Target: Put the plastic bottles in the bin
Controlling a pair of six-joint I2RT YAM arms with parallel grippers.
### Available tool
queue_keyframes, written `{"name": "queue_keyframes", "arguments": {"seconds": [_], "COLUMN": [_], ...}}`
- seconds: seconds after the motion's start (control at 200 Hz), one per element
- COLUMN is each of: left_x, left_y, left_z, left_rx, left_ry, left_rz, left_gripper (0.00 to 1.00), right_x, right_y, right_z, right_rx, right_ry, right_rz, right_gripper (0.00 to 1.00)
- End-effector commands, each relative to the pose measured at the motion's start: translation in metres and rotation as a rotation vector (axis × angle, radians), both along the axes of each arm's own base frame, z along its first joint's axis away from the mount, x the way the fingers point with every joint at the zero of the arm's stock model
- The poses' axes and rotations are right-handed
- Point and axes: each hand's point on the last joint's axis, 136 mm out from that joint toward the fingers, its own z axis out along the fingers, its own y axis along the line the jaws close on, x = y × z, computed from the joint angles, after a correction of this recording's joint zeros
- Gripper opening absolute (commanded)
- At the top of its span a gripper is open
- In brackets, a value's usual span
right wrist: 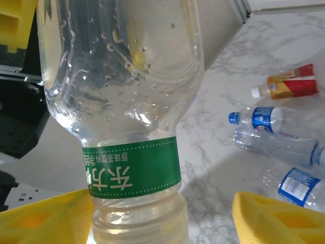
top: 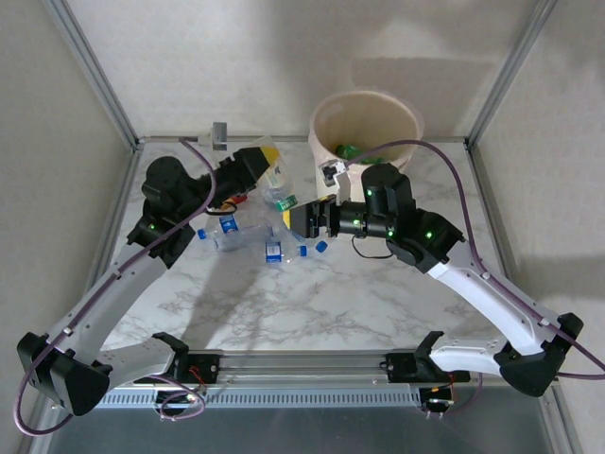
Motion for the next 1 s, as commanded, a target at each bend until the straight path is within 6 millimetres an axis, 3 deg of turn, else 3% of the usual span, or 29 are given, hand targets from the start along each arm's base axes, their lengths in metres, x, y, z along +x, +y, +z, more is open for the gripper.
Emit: {"name": "queue_keyframes", "arguments": {"seconds": [0.0,0.12,0.29,0.516,0.606,0.706,0.731,0.826,0.996], "left_x": [-0.016,-0.017,-0.018,-0.016,-0.015,-0.010,-0.008,0.002,0.027], "left_y": [-0.001,0.000,0.000,0.001,0.002,0.008,0.010,0.018,0.050], "left_z": [0.024,0.025,0.026,0.024,0.022,0.019,0.020,0.016,0.006], "left_rx": [-0.053,-0.061,-0.082,-0.078,-0.074,-0.055,-0.047,0.013,0.140], "left_ry": [-0.079,-0.078,-0.073,-0.069,-0.072,-0.076,-0.080,-0.069,-0.011], "left_rz": [-0.052,-0.053,-0.054,-0.043,-0.029,0.025,0.044,0.131,0.373], "left_gripper": [0.58,0.57,0.56,0.57,0.66,0.95,0.99,1.00,1.00], "right_x": [-0.004,-0.006,-0.008,-0.010,-0.009,-0.004,-0.002,0.012,0.063], "right_y": [0.005,0.008,0.012,0.009,0.007,0.004,0.002,-0.008,-0.051], "right_z": [0.013,0.020,0.027,0.036,0.038,0.040,0.041,0.043,0.043], "right_rx": [0.056,0.075,0.102,0.121,0.120,0.111,0.106,0.081,-0.017], "right_ry": [-0.007,-0.011,-0.015,-0.045,-0.051,-0.064,-0.069,-0.086,-0.088], "right_rz": [0.043,0.061,0.092,0.083,0.075,0.039,0.023,-0.075,-0.356], "right_gripper": [0.67,0.60,0.58,0.33,0.25,0.21,0.21,0.21,0.23]}}
